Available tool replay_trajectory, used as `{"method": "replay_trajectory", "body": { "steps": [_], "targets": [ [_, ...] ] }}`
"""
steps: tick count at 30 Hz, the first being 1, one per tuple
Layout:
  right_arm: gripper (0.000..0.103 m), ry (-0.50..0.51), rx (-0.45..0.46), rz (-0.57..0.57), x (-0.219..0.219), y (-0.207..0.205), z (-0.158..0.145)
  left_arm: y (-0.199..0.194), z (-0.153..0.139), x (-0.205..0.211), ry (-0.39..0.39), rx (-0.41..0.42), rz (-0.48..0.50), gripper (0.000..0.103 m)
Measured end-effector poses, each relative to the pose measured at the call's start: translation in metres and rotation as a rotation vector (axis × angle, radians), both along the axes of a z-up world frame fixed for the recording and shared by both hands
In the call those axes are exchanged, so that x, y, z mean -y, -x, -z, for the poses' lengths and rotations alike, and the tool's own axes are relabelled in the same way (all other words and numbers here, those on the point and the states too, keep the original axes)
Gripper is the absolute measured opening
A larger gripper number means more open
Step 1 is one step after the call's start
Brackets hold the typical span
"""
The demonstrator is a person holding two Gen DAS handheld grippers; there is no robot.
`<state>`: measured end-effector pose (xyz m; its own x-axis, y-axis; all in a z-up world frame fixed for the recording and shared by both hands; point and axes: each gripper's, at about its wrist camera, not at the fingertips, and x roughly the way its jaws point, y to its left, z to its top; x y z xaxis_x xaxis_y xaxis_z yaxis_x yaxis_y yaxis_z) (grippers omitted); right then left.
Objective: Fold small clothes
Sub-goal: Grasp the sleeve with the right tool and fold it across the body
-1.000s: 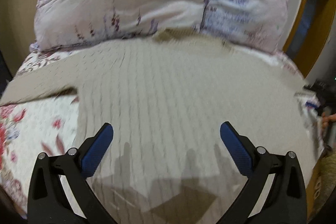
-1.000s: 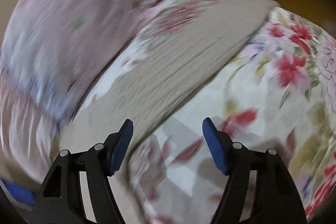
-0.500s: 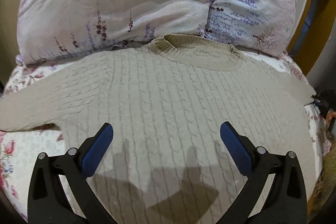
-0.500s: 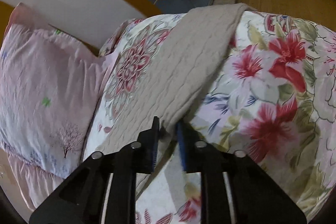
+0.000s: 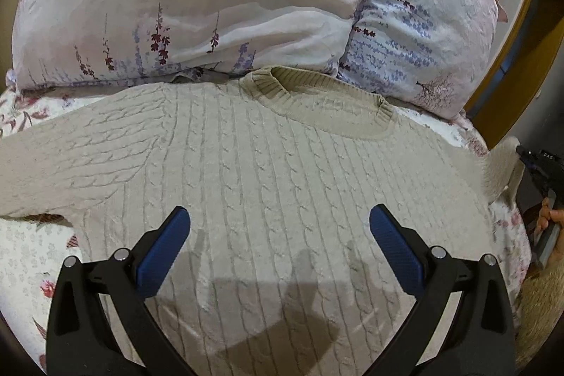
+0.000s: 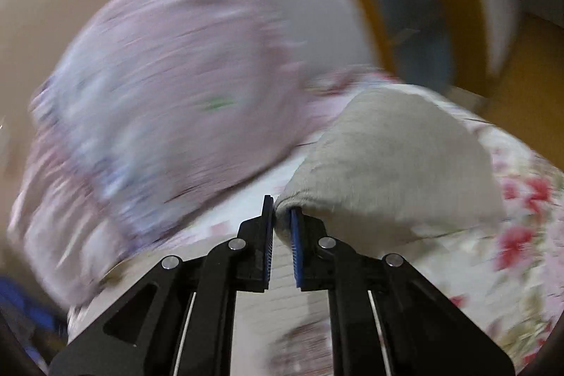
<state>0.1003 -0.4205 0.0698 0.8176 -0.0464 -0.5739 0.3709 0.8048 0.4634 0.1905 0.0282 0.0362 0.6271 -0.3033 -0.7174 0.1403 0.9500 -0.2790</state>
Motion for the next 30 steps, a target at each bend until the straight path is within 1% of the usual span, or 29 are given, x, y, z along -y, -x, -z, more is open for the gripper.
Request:
{"method": "replay_trajectory", "body": {
  "steps": [1,2,4,5,6,8,11,12,13,14,15,16,17,18,19,22,23,24,25,26,27,28,30],
  "targets": [
    [0.01,0.004,0.011,-0.089,-0.027,-0.009,-0.003,0.0,0.0,-0.002,0.023,-0.003,0.0,0.101],
    [0.01,0.003,0.013,-0.152,-0.046,-0.014,-0.002,0.0,0.0,-0.003,0.05,-0.008,-0.004,0.101],
    [0.01,-0.001,-0.002,-0.283,-0.089,-0.025,0.006,-0.001,0.0,-0.006,0.089,-0.018,-0.012,0.101],
    [0.01,-0.006,-0.031,-0.369,-0.117,-0.033,0.016,0.0,0.0,-0.007,0.1,-0.021,-0.015,0.101],
    [0.01,-0.008,-0.061,-0.421,-0.135,-0.036,0.027,0.0,-0.001,-0.008,0.105,-0.018,-0.014,0.101],
    [0.01,0.004,-0.162,-0.51,-0.173,-0.05,0.055,0.002,-0.003,-0.007,0.097,-0.01,-0.011,0.101],
    [0.01,0.018,-0.282,-0.531,-0.194,-0.063,0.088,0.005,-0.006,-0.008,0.102,-0.009,0.001,0.101],
    [0.011,0.002,-0.294,-0.527,-0.193,-0.063,0.093,0.005,-0.006,-0.008,0.107,-0.011,0.003,0.101],
    [0.012,-0.027,-0.288,-0.517,-0.188,-0.062,0.094,0.006,-0.006,-0.01,0.117,-0.013,0.005,0.101],
    [0.019,-0.079,-0.275,-0.502,-0.179,-0.058,0.093,0.006,-0.006,-0.012,0.122,-0.015,0.004,0.101],
    [0.034,-0.138,-0.266,-0.483,-0.17,-0.056,0.091,0.006,-0.007,-0.013,0.129,-0.017,0.002,0.101],
    [0.043,-0.172,-0.255,-0.466,-0.164,-0.054,0.089,0.006,-0.006,-0.015,0.137,-0.021,0.0,0.101],
    [0.056,-0.21,-0.233,-0.421,-0.155,-0.051,0.086,0.005,-0.006,-0.017,0.147,-0.024,-0.001,0.101],
    [0.056,-0.227,-0.216,-0.381,-0.147,-0.049,0.084,0.004,-0.006,-0.019,0.158,-0.027,0.0,0.101],
    [0.056,-0.238,-0.206,-0.355,-0.143,-0.048,0.084,0.004,-0.006,-0.02,0.168,-0.029,0.0,0.101],
    [0.055,-0.308,-0.183,-0.229,-0.11,-0.036,0.083,0.002,-0.005,-0.023,0.194,-0.032,0.0,0.099],
    [0.051,-0.318,-0.178,-0.179,-0.101,-0.038,0.083,0.002,-0.005,-0.024,0.203,-0.035,-0.003,0.099],
    [0.039,-0.31,-0.177,-0.148,-0.096,-0.04,0.082,0.001,-0.004,-0.026,0.209,-0.038,-0.006,0.098],
    [0.032,-0.289,-0.182,-0.12,-0.092,-0.045,0.083,0.001,-0.004,-0.028,0.223,-0.044,-0.011,0.098],
    [0.018,-0.244,-0.187,-0.097,-0.095,-0.051,0.079,0.001,-0.003,-0.03,0.232,-0.048,-0.014,0.098],
    [0.014,-0.205,-0.188,-0.088,-0.097,-0.053,0.075,0.001,-0.002,-0.033,0.244,-0.053,-0.018,0.098],
    [0.012,-0.158,-0.181,-0.09,-0.105,-0.057,0.068,0.001,-0.002,-0.036,0.258,-0.057,-0.025,0.098],
    [0.01,-0.069,-0.13,-0.13,-0.124,-0.058,0.049,0.001,-0.002,-0.042,0.276,-0.059,-0.036,0.097]
  ]
}}
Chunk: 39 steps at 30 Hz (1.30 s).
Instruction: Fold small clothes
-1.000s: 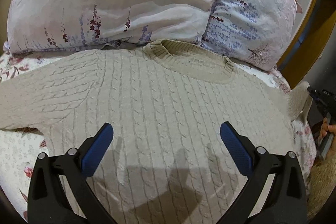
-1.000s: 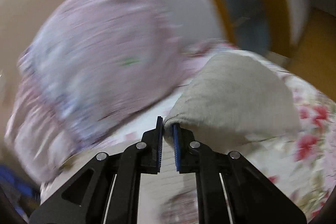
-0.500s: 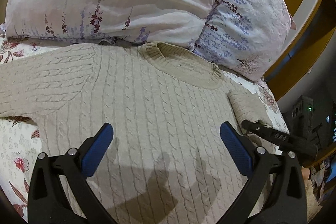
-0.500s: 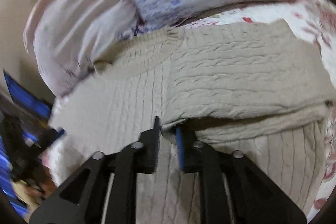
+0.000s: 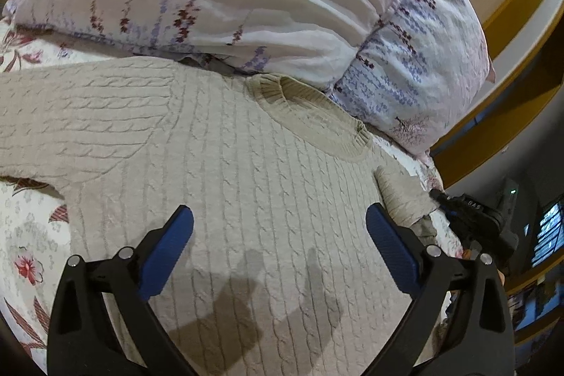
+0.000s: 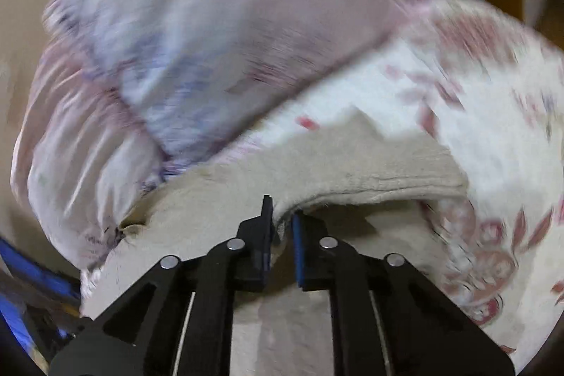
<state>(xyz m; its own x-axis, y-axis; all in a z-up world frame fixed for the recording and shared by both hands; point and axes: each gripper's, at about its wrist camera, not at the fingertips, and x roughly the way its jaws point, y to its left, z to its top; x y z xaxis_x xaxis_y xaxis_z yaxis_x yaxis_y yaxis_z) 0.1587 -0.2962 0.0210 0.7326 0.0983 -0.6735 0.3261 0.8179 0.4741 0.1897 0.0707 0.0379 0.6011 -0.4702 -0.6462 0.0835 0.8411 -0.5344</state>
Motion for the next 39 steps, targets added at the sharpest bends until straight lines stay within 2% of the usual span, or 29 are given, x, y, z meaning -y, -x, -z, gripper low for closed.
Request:
{"method": "replay_trajectory", "body": {
  "steps": [3,4,6,7,9,10,12,16,17,20,24,27,29,32,36,39],
  "targets": [
    [0.01,0.074,0.117,-0.164,-0.057,-0.009,-0.028,0.0,0.0,-0.008,0.029,-0.001,-0.021,0.096],
    [0.01,0.079,0.131,-0.218,-0.07,-0.009,-0.029,-0.001,0.001,-0.011,0.049,-0.005,-0.028,0.096],
    [0.011,0.092,0.074,-0.456,-0.13,-0.027,-0.021,-0.001,0.003,-0.015,0.081,-0.015,-0.034,0.095],
    [0.014,0.09,0.039,-0.521,-0.147,-0.032,-0.014,-0.002,0.005,-0.016,0.097,-0.027,-0.036,0.094],
    [0.032,0.078,-0.068,-0.653,-0.183,-0.038,0.011,-0.003,0.009,-0.017,0.11,-0.043,-0.037,0.091],
    [0.035,0.065,-0.086,-0.665,-0.188,-0.037,0.017,-0.004,0.012,-0.017,0.123,-0.059,-0.036,0.089],
    [0.045,0.001,-0.117,-0.646,-0.183,-0.03,0.027,-0.006,0.016,-0.016,0.14,-0.076,-0.031,0.086],
    [0.046,-0.186,-0.167,-0.51,-0.137,-0.014,0.038,-0.013,0.027,-0.01,0.192,-0.135,-0.015,0.073],
    [0.046,-0.253,-0.171,-0.434,-0.114,-0.004,0.041,-0.016,0.03,-0.008,0.214,-0.151,-0.01,0.07],
    [0.046,-0.348,-0.163,-0.256,-0.063,0.019,0.048,-0.023,0.036,-0.004,0.252,-0.19,-0.014,0.059],
    [0.045,-0.444,-0.101,-0.002,-0.003,0.046,0.06,-0.035,0.041,0.004,0.244,-0.216,-0.036,0.037],
    [0.045,-0.426,-0.067,0.12,0.031,0.053,0.058,-0.042,0.045,0.007,0.213,-0.225,-0.054,0.016],
    [0.043,-0.412,-0.052,0.157,0.044,0.052,0.06,-0.05,0.044,0.01,0.181,-0.206,-0.053,0.009],
    [0.01,-0.351,-0.056,0.183,0.05,0.048,0.059,-0.054,0.036,0.012,0.131,-0.166,-0.051,0.007],
    [0.009,-0.259,-0.006,0.139,0.032,0.051,0.05,-0.047,0.02,0.007,0.054,-0.105,-0.052,0.007],
    [0.009,-0.222,-0.054,0.119,0.025,0.048,0.054,-0.045,0.027,0.005,-0.008,-0.13,-0.069,0.007]
  ]
}}
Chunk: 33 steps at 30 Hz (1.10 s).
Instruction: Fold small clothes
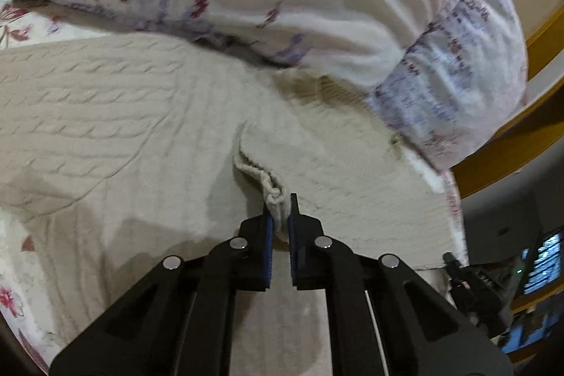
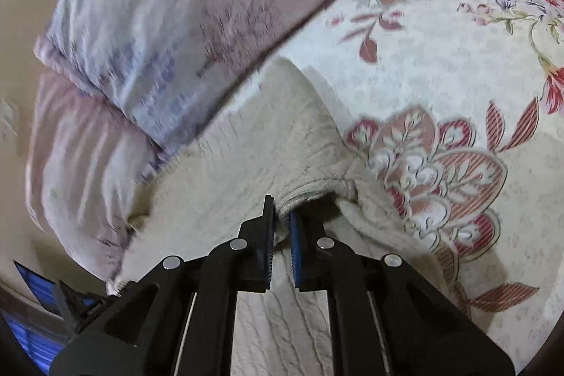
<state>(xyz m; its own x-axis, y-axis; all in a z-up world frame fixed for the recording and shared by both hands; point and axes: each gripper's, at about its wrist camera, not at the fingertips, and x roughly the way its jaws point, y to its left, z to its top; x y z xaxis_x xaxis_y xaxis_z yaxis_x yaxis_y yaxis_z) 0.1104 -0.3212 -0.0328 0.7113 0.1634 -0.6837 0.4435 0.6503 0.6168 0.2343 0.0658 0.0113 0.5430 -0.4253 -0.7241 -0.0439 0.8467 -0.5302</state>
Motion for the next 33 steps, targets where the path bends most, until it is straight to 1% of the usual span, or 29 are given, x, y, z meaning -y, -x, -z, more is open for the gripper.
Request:
{"method": "replay_trajectory", "body": {
  "steps": [1,3,4,5,6,7,8,9,10,12,13,14,15,17,19,20,21,23,25,27,29,30,31,33],
  "targets": [
    [0.009,0.026,-0.03,-0.007,-0.002,-0.005,0.004,0.0,0.006,-0.001,-0.004,-0.018,-0.003,0.008],
    [0.011,0.069,-0.048,-0.015,-0.006,-0.005,0.003,0.003,0.007,-0.003,-0.001,-0.009,-0.007,0.009],
    [0.015,0.098,-0.058,-0.015,-0.009,-0.003,-0.001,0.004,0.006,-0.002,-0.016,-0.006,-0.003,0.013],
    [0.022,0.117,-0.065,-0.015,-0.011,-0.002,-0.004,0.005,0.005,-0.002,-0.019,-0.005,0.0,0.013],
    [0.032,0.147,-0.07,-0.016,-0.014,0.002,-0.01,0.006,0.004,-0.002,-0.018,-0.005,0.002,0.022],
    [0.037,0.182,-0.069,-0.01,-0.017,0.006,-0.018,0.01,0.001,-0.006,-0.003,-0.001,0.006,0.033],
    [0.042,0.212,-0.063,-0.003,-0.019,0.011,-0.024,0.014,-0.001,-0.01,0.011,0.006,0.007,0.039],
    [0.042,0.248,-0.049,0.002,-0.023,0.015,-0.033,0.022,-0.005,-0.019,0.024,0.021,0.0,0.048],
    [0.043,0.27,-0.038,0.001,-0.024,0.018,-0.039,0.026,-0.007,-0.025,0.028,0.032,-0.008,0.054],
    [0.043,0.315,-0.004,-0.039,-0.036,0.018,-0.055,0.039,-0.012,-0.044,0.047,0.055,-0.028,0.058],
    [0.042,0.323,0.01,-0.08,-0.044,0.013,-0.06,0.048,-0.014,-0.059,0.058,0.063,-0.052,0.059],
    [0.042,0.332,0.017,-0.154,-0.057,0.005,-0.064,0.056,-0.015,-0.073,0.068,0.068,-0.078,0.059],
    [0.042,0.337,0.014,-0.203,-0.069,-0.004,-0.066,0.061,-0.016,-0.082,0.073,0.07,-0.101,0.059],
    [0.042,0.343,0.001,-0.338,-0.102,-0.028,-0.066,0.076,-0.017,-0.112,0.077,0.074,-0.174,0.059],
    [0.042,0.376,-0.009,-0.428,-0.13,-0.046,-0.066,0.089,-0.02,-0.143,0.072,0.075,-0.252,0.058],
    [0.042,0.409,-0.017,-0.476,-0.15,-0.058,-0.064,0.096,-0.02,-0.158,0.068,0.069,-0.293,0.057],
    [0.042,0.428,-0.024,-0.505,-0.163,-0.066,-0.063,0.098,-0.02,-0.169,0.07,0.064,-0.324,0.057],
    [0.042,0.45,-0.039,-0.556,-0.189,-0.082,-0.057,0.108,-0.018,-0.195,0.097,0.05,-0.394,0.057],
    [0.042,0.479,-0.048,-0.579,-0.206,-0.088,-0.052,0.115,-0.015,-0.217,0.122,0.036,-0.454,0.057],
    [0.043,0.528,-0.101,-0.643,-0.221,-0.092,-0.037,0.119,-0.012,-0.236,0.141,0.024,-0.499,0.057],
    [0.043,0.637,-0.08,-0.647,-0.236,-0.087,-0.036,0.119,-0.006,-0.252,0.175,0.006,-0.55,0.057],
    [0.043,0.665,-0.075,-0.652,-0.24,-0.085,-0.036,0.118,-0.003,-0.261,0.207,0.005,-0.575,0.056],
    [0.043,0.666,-0.072,-0.652,-0.24,-0.083,-0.036,0.118,-0.001,-0.269,0.232,0.011,-0.591,0.055],
    [0.044,0.604,-0.078,-0.643,-0.232,-0.082,-0.037,0.114,0.001,-0.28,0.263,0.007,-0.621,0.052]
  ]
}}
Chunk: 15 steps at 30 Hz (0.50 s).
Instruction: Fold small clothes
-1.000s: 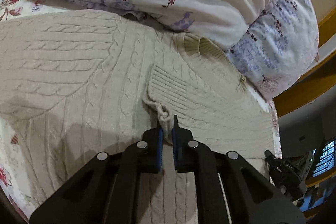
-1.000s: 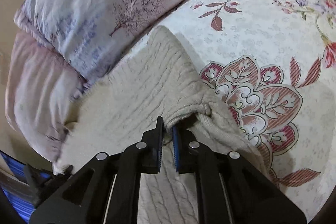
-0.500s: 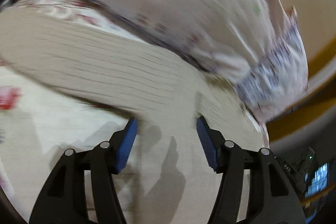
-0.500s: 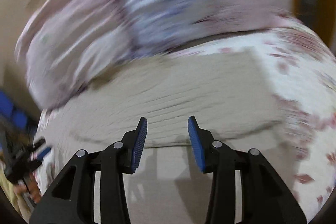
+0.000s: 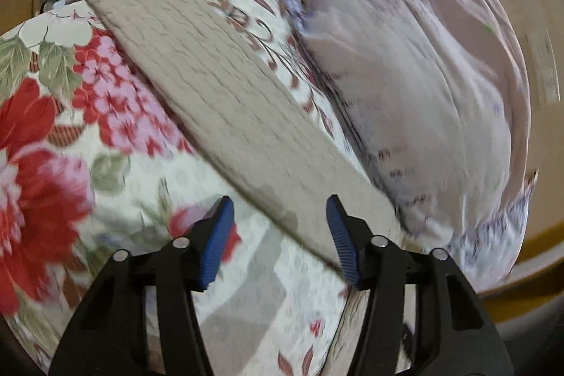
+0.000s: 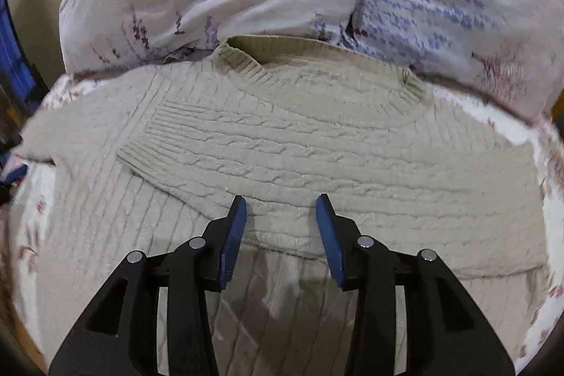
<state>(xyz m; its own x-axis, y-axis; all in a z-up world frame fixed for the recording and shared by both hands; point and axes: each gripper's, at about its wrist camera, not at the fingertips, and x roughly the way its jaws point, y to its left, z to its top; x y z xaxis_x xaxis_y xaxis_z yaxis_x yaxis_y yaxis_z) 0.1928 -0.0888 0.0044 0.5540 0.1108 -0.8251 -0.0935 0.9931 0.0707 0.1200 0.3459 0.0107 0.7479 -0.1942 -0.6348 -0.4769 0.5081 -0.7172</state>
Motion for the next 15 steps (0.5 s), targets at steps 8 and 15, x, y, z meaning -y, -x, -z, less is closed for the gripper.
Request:
{"method": "replay_trajectory", "body": {
  "steps": [8,15],
  "targets": [
    [0.05,-0.081,-0.016,0.014,0.004,0.009,-0.011,-0.01,0.008,-0.037,0.091,0.01,-0.126,0.038],
    [0.051,-0.138,0.005,0.034,0.024,0.022,-0.026,-0.02,-0.005,-0.036,-0.015,-0.019,-0.134,0.006]
  ]
}}
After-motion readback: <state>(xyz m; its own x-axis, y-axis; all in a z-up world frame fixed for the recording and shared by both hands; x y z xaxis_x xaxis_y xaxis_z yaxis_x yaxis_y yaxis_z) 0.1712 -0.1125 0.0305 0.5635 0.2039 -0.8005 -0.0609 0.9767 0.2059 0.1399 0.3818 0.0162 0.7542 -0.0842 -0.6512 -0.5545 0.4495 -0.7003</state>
